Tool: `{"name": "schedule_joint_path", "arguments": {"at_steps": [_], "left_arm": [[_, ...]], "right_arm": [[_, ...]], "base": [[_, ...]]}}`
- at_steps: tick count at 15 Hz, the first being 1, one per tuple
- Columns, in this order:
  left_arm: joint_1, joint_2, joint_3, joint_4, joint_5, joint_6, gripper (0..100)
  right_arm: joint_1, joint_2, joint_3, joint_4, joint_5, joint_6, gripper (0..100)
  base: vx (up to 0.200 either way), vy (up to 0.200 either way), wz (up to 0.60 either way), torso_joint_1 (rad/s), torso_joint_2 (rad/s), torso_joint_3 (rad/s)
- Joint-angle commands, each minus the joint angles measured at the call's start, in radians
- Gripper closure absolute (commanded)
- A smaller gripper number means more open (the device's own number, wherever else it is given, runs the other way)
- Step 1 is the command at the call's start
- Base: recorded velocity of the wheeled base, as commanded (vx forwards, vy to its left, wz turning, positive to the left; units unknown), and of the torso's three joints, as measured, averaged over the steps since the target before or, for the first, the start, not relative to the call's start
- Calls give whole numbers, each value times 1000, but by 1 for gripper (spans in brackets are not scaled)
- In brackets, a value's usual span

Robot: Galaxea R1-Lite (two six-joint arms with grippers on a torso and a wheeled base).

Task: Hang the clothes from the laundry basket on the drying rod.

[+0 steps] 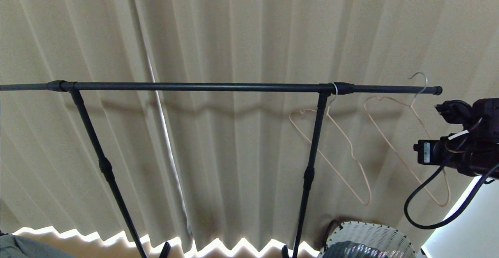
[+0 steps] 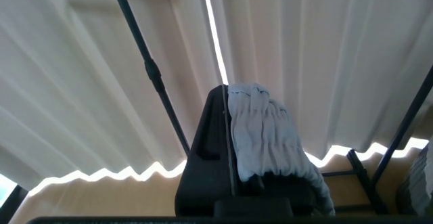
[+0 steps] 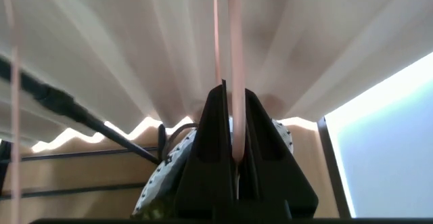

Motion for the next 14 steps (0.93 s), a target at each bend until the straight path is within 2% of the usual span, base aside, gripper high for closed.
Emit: {"name": "schedule_joint_path", "arguments": {"at_steps": [1, 5, 10, 14], "left_arm": [[0, 0, 0, -1, 0, 0, 100], [0, 0, -1, -3, 3, -1, 100], [0, 0, -3, -3, 3, -1, 100], [0, 0, -1, -3, 3, -1, 100]], "right_arm": [[-1, -86, 58, -2, 10, 4, 100], [-1, -221, 186, -2, 23, 7, 100], [-1, -328, 299, -42, 30, 1, 100], [-30, -337, 308, -39, 30, 1, 100]], "base": [[0, 0, 0, 0, 0, 0], [0, 0, 0, 0, 0, 0], [-200, 0, 0, 6, 2, 4], [-200, 0, 0, 1, 1, 1]]}}
